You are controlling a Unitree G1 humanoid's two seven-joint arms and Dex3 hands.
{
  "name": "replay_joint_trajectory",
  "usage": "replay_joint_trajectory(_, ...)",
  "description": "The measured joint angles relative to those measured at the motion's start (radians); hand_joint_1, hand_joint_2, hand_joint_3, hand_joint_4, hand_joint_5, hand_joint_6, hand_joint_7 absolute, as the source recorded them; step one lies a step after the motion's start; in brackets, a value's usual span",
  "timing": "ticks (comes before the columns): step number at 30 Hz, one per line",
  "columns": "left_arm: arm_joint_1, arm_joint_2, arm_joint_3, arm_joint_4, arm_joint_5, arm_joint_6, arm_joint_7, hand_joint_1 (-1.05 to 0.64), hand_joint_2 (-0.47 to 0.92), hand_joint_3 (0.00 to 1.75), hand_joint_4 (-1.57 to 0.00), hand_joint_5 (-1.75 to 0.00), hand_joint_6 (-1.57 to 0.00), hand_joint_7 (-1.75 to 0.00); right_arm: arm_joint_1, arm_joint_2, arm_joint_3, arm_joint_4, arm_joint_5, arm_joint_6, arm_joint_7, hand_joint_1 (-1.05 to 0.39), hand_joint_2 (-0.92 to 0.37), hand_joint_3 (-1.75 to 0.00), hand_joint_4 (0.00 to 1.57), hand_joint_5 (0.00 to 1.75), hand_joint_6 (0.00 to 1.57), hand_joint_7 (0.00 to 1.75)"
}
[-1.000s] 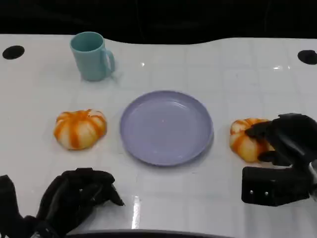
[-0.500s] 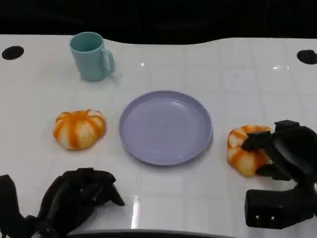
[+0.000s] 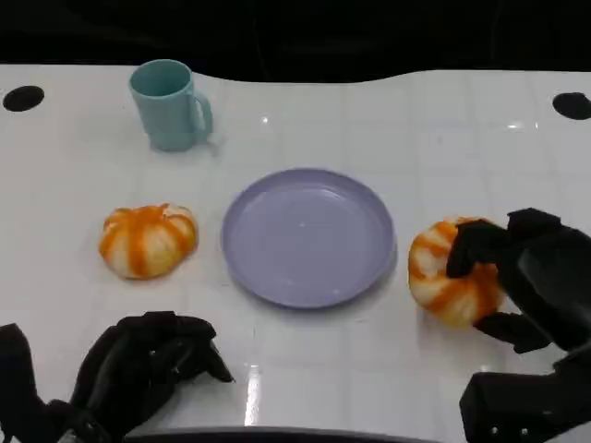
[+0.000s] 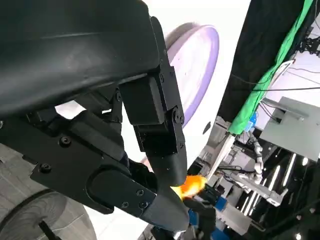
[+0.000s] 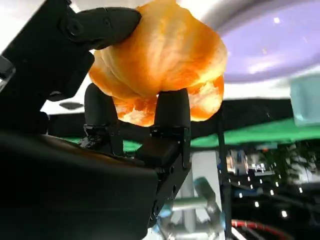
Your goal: Grasp the bread from the table and place it into the plate.
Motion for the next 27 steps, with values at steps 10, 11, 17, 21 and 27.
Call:
replay_joint_trajectory(10, 0.0, 0.0, 0.0, 0.0, 0.0, 0.0, 0.0, -0.95, 0.69, 0.0, -0.81, -1.42, -1.5, 0.0, 0.019, 0.008, -0.073, -0.062, 0.046, -0.027, -0.008, 0.0, -0.16, -1.37, 1.0, 1.75, 0.81, 1.64)
replay_joint_trajectory(11, 0.0, 0.0, 0.0, 0.0, 0.0, 0.0, 0.0, -0.95, 0.69, 0.0, -0.81, -1.42, -1.5, 0.0, 0.019, 0.011, -0.078, -0.071, 0.051, -0.03, -0.008, 0.0, -0.12, -1.45, 1.01, 1.75, 0.84, 1.64)
replay_joint_trajectory(17, 0.0, 0.0, 0.001, 0.001, 0.0, 0.0, 0.0, -0.94, 0.69, 0.0, -0.8, -1.42, -1.5, 0.0, 0.008, 0.045, -0.092, -0.111, 0.065, -0.034, 0.011, 0.06, -0.07, -1.49, 1.03, 1.75, 0.88, 1.58)
replay_joint_trajectory(21, 0.0, 0.0, 0.001, 0.004, 0.0, -0.001, 0.0, -0.94, 0.69, 0.0, -0.8, -1.43, -1.5, 0.0, -0.047, 0.081, -0.081, -0.108, 0.065, -0.032, 0.055, 0.05, -0.09, -1.52, 1.03, 1.75, 0.89, 1.57)
replay_joint_trajectory(27, 0.001, 0.0, -0.001, 0.005, 0.0, -0.002, -0.001, -0.94, 0.7, 0.0, -0.79, -1.43, -1.5, 0.0, -0.14, 0.136, -0.04, -0.035, 0.062, -0.026, 0.097, 0.01, -0.12, -1.5, 1.03, 1.75, 0.92, 1.5)
